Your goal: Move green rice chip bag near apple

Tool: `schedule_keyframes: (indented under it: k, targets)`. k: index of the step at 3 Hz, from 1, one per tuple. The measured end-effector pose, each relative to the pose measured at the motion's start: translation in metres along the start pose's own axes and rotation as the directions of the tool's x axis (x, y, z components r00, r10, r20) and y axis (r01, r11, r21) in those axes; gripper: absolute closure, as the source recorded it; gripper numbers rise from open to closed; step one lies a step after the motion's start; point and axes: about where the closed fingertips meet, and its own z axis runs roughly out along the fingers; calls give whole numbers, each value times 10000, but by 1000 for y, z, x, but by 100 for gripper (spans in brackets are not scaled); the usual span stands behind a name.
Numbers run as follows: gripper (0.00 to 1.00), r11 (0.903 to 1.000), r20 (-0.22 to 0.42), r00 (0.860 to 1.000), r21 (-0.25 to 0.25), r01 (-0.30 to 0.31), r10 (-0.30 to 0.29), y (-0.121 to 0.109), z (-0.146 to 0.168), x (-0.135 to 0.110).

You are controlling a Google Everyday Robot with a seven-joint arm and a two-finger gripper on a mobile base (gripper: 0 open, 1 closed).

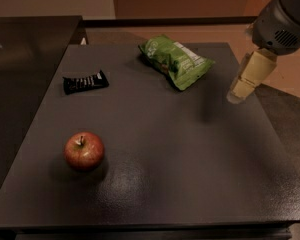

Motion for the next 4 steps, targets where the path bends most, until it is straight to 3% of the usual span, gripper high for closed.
schedule_keyframes:
  k: [2, 3, 4]
  targets:
    - [0, 9967, 883, 9929, -204, -784, 799, -50, 35, -35]
    - [0, 9866, 1237, 9806, -777, -1434, 1523, -69, 60, -53]
    - [0, 9691, 1344, 9642, -1253, -2124, 2287, -83, 88, -67]
